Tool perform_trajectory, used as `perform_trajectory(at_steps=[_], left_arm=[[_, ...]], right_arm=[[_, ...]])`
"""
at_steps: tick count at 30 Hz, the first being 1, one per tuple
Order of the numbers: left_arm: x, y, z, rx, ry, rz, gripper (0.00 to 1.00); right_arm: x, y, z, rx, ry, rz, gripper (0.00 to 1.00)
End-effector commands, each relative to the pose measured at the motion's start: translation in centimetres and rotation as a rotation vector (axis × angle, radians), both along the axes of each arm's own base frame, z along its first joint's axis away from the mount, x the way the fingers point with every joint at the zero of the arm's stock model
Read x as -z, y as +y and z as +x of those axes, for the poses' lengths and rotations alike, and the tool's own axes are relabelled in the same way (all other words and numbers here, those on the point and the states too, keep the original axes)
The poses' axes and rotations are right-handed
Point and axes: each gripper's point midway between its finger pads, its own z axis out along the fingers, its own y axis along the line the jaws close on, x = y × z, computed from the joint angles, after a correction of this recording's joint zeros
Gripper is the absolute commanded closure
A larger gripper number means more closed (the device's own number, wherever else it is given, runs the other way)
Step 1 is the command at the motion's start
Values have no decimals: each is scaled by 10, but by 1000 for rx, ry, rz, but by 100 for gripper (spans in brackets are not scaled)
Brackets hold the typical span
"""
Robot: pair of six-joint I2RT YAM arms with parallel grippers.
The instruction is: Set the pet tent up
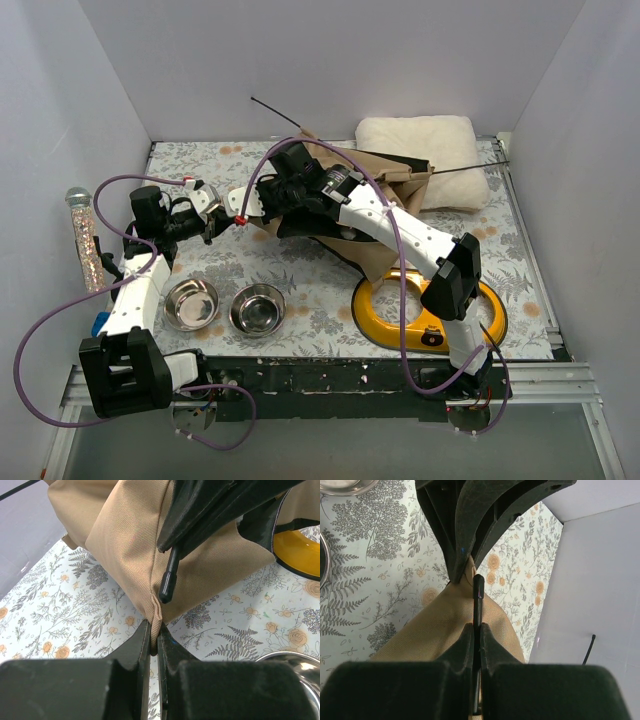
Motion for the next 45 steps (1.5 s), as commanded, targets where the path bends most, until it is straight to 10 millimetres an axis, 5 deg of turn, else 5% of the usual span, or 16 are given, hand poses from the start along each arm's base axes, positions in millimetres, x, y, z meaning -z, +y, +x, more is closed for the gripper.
perform_trajectory(at_steps=[1,45], left_arm=[[-20,-1,-2,15,-70,14,100],[-24,-12,-14,114,-115,22,100]], right_arm=[[3,-9,14,59,-31,-41,99],[39,-4,3,8,-137,-197,99]])
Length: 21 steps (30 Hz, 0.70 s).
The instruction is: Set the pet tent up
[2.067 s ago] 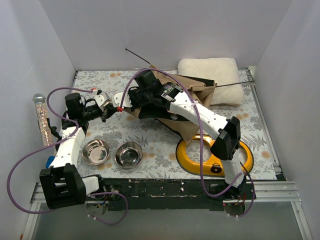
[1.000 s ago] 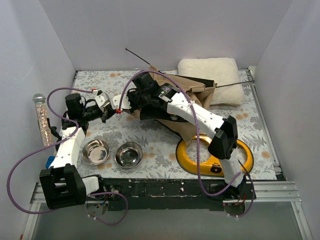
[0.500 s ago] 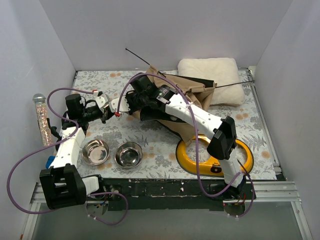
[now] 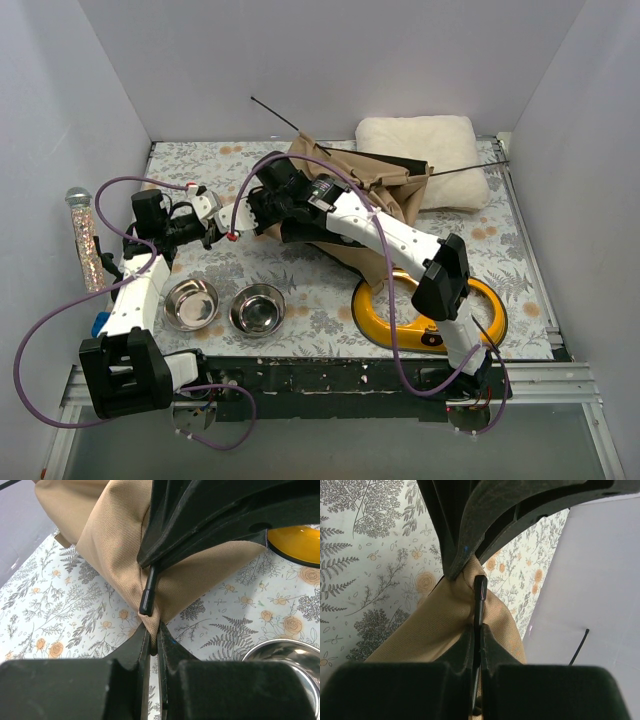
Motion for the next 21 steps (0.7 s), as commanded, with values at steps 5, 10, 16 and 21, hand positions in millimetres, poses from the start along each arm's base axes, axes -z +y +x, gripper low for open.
perform_trajectory(at_steps=[5,10,16,21], left_arm=[[-34,-10,-2,73,-89,-22,100],[-34,-9,2,59,-67,-33,100],[-34,-8,3,53,-70,-30,100],[-31,-7,5,39,-55,-29,100]], right_arm=[[16,-18,-17,-69,-25,-101,99],[12,-21,-27,-114,-18,-104,99],[14,-23,-33,-147,-7,-118,99],[13,-25,-42,-182,11,-125,99]])
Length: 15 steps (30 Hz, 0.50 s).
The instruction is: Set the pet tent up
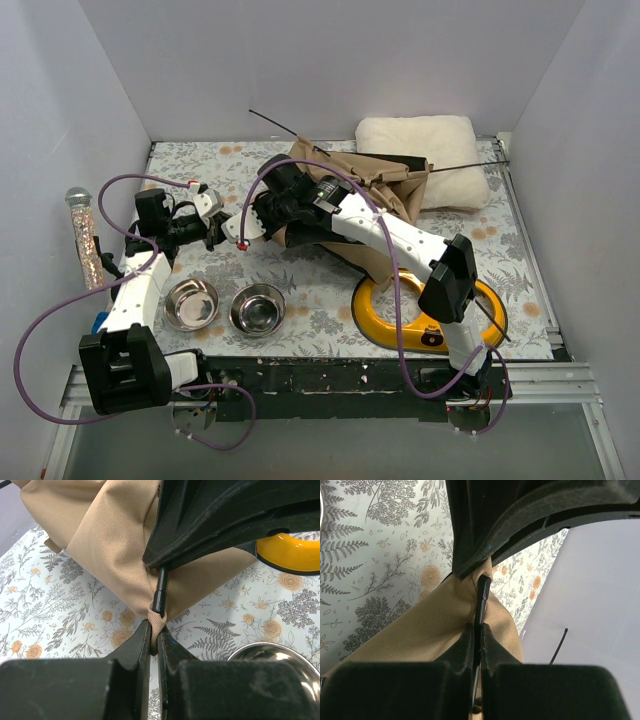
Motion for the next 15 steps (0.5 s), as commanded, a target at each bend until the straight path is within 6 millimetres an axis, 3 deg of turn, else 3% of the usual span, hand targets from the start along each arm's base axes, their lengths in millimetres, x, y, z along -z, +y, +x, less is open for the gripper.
perform_trajectory(at_steps=[1,9,15], left_arm=[[-36,-2,10,24,-132,4,100],[-38,-2,9,35,-138,5,100],[-37,-4,0,62,-156,17,100]], right_arm=[[7,-20,-30,-84,57,-84,99],[19,-22,-29,-74,68,-114,99],[11,-13,-1,47,55,-81,99]])
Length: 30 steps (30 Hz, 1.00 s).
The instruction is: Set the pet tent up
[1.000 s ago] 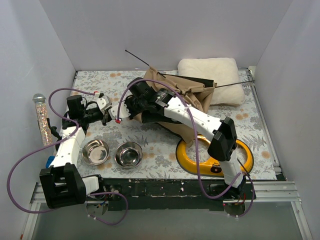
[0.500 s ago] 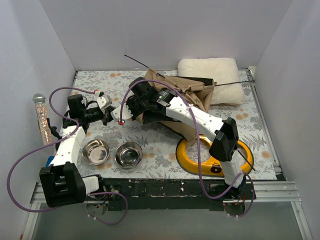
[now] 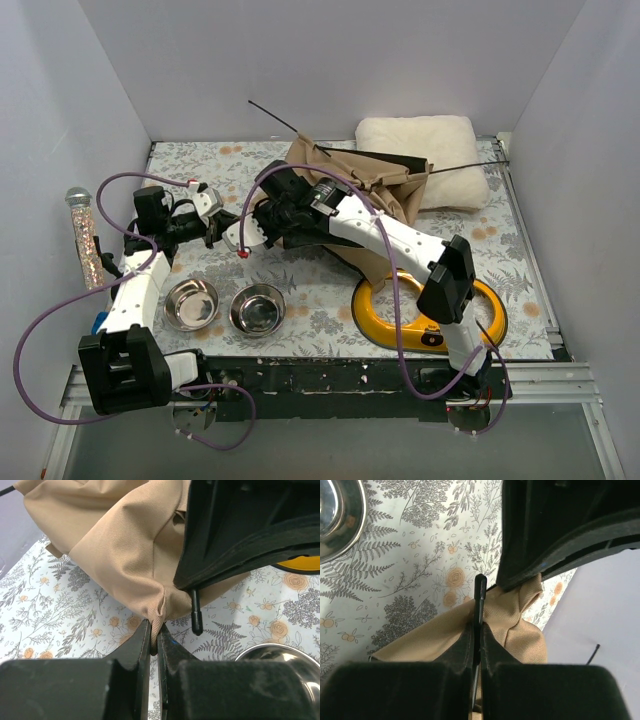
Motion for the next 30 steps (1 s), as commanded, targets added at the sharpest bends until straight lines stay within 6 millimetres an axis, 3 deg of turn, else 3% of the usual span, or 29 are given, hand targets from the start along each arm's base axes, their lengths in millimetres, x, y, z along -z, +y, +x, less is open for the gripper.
perform_trajectory(at_steps=[1,9,14,24,30], left_arm=[[-28,-4,-2,45,-112,12,100],[-20,-1,2,28,-83,14,100],[-19,-2,2,35,-88,11,100],[-20,-2,-5,41,-132,35,100],[-21,-2,-5,41,-137,38,100]], right_arm=[[-8,-4,14,77,26,-9,99],[-40,-23,4,68,75,133,99],[-55,-23,5,114,132,189,99],[-58,-9,20,217,187,221,99],[-44,-7,21,214,162,176,99]])
